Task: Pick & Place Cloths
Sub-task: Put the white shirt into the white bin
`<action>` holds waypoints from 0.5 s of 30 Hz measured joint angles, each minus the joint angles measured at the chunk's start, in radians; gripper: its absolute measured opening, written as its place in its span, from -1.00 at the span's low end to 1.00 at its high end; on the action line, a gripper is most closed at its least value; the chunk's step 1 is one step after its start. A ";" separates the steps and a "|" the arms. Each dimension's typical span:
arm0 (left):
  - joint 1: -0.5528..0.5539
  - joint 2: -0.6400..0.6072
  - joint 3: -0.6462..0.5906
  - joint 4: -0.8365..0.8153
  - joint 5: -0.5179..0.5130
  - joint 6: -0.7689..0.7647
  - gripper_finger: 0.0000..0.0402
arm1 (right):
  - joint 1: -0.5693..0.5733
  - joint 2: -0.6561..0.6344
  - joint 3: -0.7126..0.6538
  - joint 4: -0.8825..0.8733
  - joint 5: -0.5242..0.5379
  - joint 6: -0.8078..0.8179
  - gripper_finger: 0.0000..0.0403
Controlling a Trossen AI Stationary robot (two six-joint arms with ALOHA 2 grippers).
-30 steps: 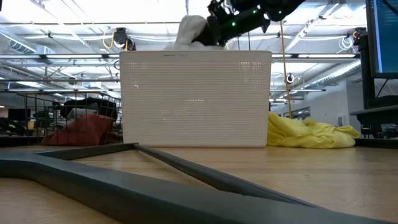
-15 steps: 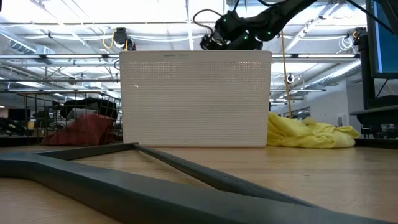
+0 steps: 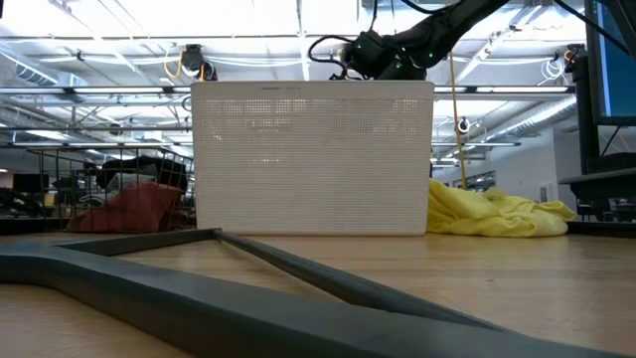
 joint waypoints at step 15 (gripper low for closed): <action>0.000 0.000 0.000 0.003 -0.006 -0.004 0.54 | 0.006 0.049 0.000 -0.013 -0.002 0.024 -0.65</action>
